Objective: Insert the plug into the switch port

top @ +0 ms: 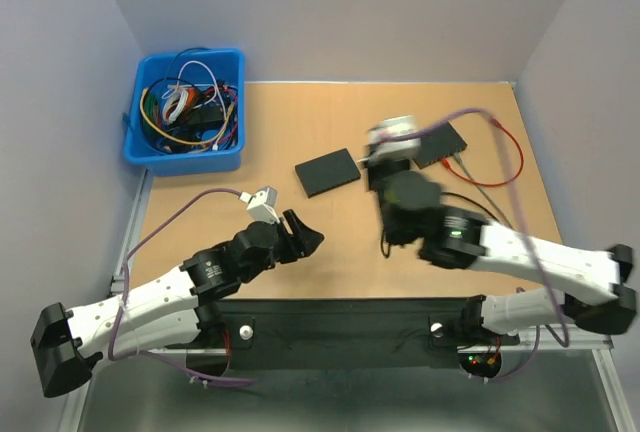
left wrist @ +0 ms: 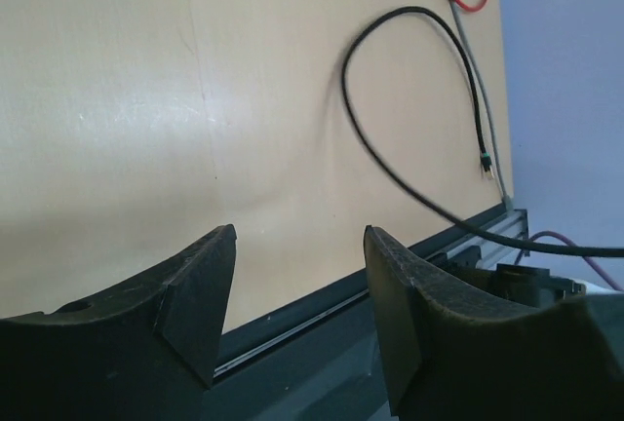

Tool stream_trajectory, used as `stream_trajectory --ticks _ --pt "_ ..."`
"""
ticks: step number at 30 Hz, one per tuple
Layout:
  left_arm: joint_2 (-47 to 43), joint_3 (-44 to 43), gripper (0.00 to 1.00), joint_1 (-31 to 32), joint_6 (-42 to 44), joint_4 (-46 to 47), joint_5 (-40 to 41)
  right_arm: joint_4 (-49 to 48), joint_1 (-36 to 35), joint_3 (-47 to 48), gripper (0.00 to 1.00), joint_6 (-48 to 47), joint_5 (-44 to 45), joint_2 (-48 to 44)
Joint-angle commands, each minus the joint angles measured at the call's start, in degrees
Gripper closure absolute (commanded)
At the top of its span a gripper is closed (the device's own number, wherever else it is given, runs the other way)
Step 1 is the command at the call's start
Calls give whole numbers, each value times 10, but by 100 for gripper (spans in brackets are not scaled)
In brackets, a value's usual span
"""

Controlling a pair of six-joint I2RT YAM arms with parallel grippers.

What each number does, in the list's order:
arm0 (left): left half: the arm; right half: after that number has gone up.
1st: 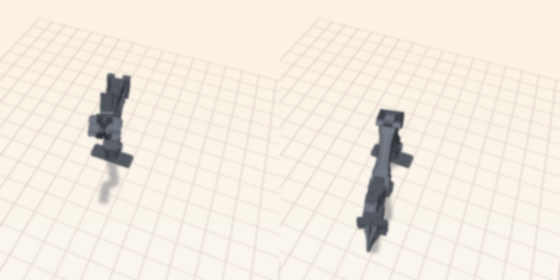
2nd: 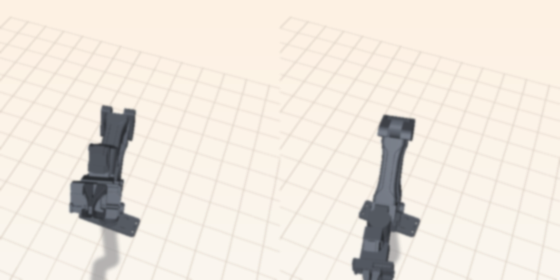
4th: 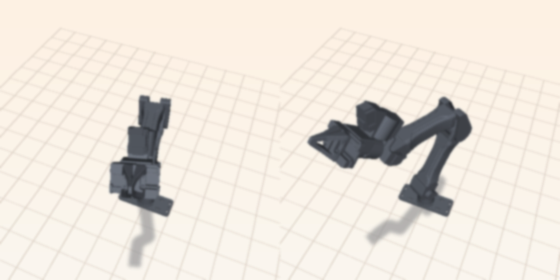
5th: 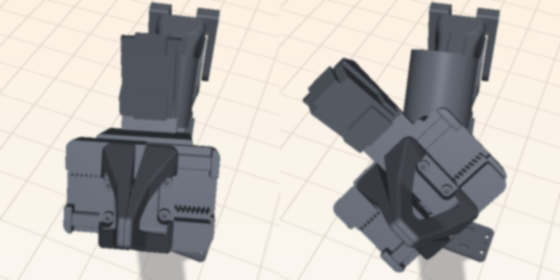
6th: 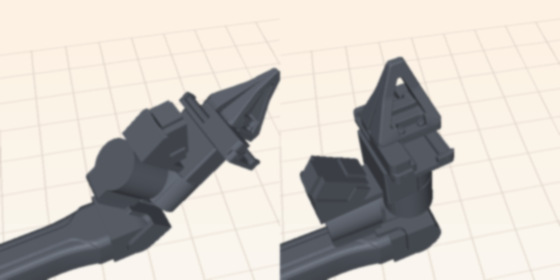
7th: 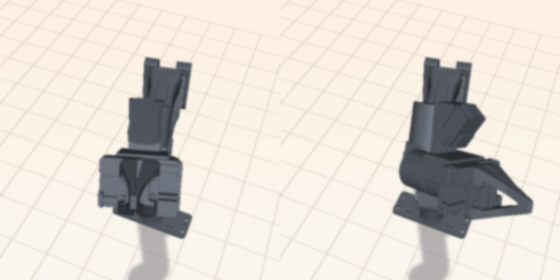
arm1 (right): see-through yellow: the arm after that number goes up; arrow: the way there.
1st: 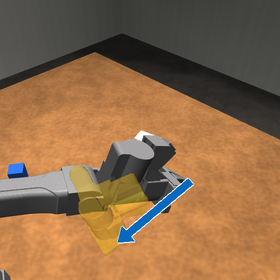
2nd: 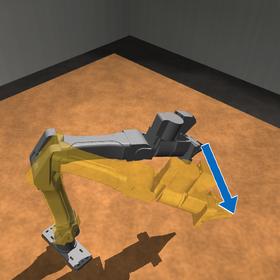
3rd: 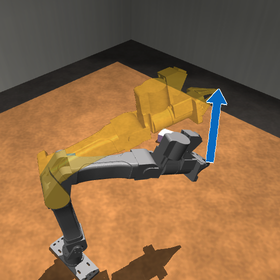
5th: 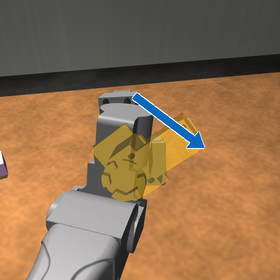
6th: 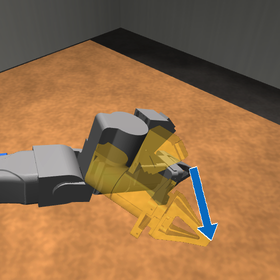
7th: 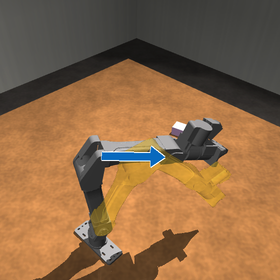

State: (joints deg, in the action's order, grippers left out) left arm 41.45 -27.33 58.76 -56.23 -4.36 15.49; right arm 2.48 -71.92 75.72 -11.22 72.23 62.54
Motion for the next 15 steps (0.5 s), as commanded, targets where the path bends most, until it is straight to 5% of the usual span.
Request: stream_trajectory --ticks 1,4,15 --pt "18 1 35 -1 5 38 -2 38 22 -80 100 100 -166 92" --pt "-12 3 35 -1 7 -5 8 6 88 -155 99 218 -367 105" --pt "-101 4 35 -4 12 -82 61 -146 207 -283 100 320 -605 236"
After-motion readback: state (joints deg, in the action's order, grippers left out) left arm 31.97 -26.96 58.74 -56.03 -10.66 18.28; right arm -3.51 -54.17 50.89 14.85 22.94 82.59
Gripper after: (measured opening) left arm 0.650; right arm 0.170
